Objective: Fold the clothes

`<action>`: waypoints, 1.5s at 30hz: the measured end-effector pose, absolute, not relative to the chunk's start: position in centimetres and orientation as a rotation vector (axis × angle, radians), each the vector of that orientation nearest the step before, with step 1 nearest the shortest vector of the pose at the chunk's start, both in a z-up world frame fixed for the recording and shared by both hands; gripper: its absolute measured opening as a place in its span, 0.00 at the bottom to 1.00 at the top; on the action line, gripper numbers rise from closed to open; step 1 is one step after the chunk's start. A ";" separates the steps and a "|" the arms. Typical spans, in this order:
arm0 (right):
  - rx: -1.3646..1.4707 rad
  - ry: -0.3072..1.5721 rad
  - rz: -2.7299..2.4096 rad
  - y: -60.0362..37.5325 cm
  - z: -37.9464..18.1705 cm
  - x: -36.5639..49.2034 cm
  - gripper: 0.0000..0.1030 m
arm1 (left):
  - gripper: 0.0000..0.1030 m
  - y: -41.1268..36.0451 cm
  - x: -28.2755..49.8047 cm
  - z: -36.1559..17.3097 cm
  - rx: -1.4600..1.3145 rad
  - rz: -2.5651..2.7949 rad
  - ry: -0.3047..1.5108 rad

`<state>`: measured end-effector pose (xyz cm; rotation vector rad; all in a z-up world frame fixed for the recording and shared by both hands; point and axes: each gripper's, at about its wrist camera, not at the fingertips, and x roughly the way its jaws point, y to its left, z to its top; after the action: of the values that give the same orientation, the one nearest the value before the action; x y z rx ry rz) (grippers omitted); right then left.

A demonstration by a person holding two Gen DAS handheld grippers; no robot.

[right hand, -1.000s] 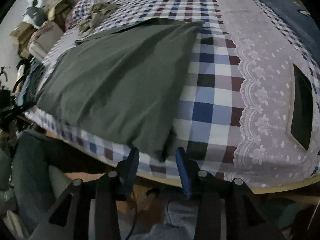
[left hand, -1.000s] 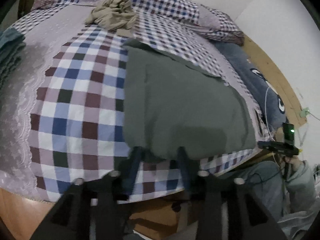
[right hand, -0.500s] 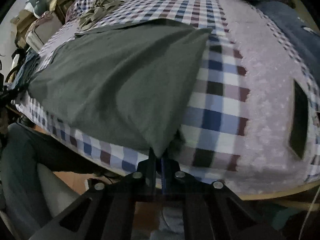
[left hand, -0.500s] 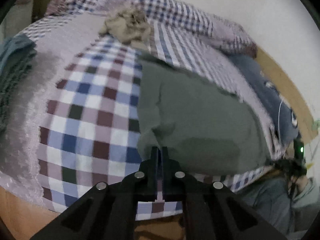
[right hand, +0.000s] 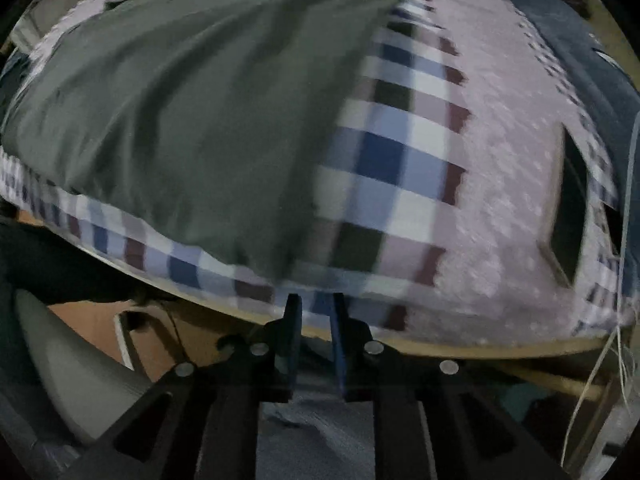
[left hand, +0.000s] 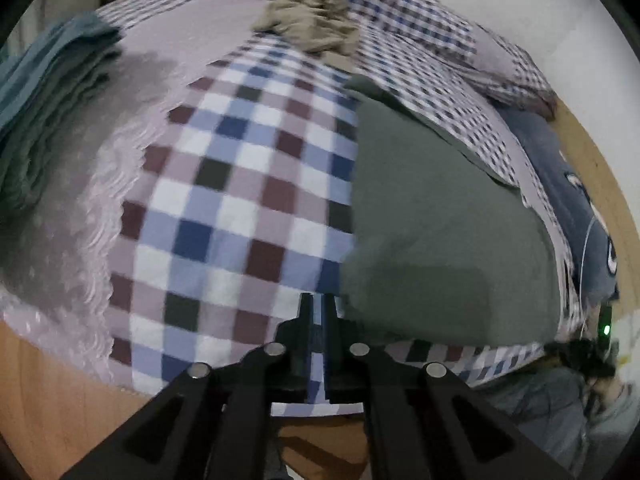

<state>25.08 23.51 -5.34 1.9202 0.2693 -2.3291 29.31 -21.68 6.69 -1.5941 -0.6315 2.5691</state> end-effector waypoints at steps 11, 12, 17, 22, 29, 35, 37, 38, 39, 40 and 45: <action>1.428 -0.077 -2.568 22.0 0.9 23.2 0.38 | 0.68 -19.6 31.6 7.4 -1.422 2.439 -0.752; 1.399 -0.083 -2.564 21.3 1.3 22.7 0.38 | 0.68 -19.3 31.7 7.1 -1.426 2.439 -0.777; 1.342 -0.109 -2.506 16.3 1.1 18.5 0.41 | 0.68 -18.7 31.5 5.5 -1.400 2.402 -0.986; 1.341 -0.195 -2.469 12.0 0.2 12.3 0.42 | 0.66 -19.2 31.1 4.0 -1.361 2.404 -1.179; 1.427 -0.047 -2.452 5.1 -3.0 3.6 0.42 | 0.21 -21.0 31.1 1.3 -1.384 2.421 -1.374; 1.435 0.105 -2.504 2.6 -3.6 -2.1 0.43 | 0.20 -21.2 30.6 0.8 -1.395 2.388 -1.387; 1.443 0.131 -2.557 2.5 -3.5 -4.3 0.43 | 0.20 -21.1 30.3 0.9 -1.396 2.388 -1.375; 1.434 0.142 -2.604 2.7 -3.1 -5.2 0.43 | 0.20 -21.0 30.1 0.9 -1.396 2.388 -1.369; 1.414 0.138 -2.653 2.9 -2.5 -5.6 0.43 | 0.20 -20.9 30.0 0.9 -1.396 2.388 -1.363; 1.377 0.100 -2.700 3.3 -1.5 -5.4 0.43 | 0.20 -20.8 29.9 0.9 -1.396 2.388 -1.357; 1.235 -0.031 -2.685 3.5 1.2 -0.9 0.44 | 0.27 -20.5 29.2 1.2 -1.384 2.377 -1.332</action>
<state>-0.93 3.53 1.18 1.2352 -0.0311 -2.6854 29.23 -20.48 1.20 -1.3840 -1.3324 2.3771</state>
